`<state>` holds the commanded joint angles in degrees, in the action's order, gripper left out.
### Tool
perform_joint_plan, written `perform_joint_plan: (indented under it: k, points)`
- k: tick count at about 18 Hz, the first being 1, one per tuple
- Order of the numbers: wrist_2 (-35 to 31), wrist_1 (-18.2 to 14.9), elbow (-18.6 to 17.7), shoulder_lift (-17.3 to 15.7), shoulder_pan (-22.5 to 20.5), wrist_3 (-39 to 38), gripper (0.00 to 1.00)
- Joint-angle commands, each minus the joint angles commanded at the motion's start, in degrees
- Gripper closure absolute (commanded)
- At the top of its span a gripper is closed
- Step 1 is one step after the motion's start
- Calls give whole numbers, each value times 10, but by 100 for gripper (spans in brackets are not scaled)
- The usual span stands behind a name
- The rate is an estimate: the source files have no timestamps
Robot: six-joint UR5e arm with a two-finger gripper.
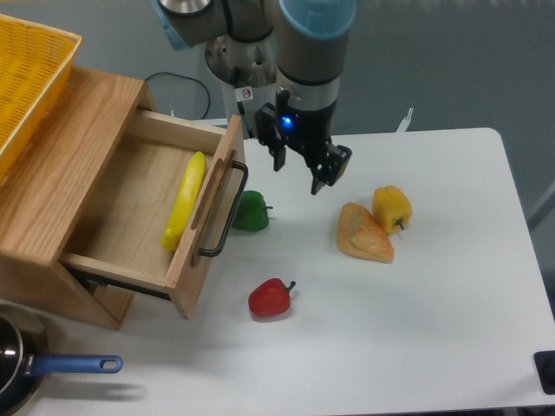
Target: Place the banana in the top drawer
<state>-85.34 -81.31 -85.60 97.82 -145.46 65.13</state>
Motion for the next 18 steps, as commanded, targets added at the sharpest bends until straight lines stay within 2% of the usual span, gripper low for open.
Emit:
perform_joint_plan:
  k: [5,7,12,18]
  points:
    - [-1,12,-1,5,-5,1,8]
    - [-1,20,0,11,-7,0,0]
    - [-42,26,-1,21,-4,24,0]
    - [-48,38,1,32,-4,46,0]
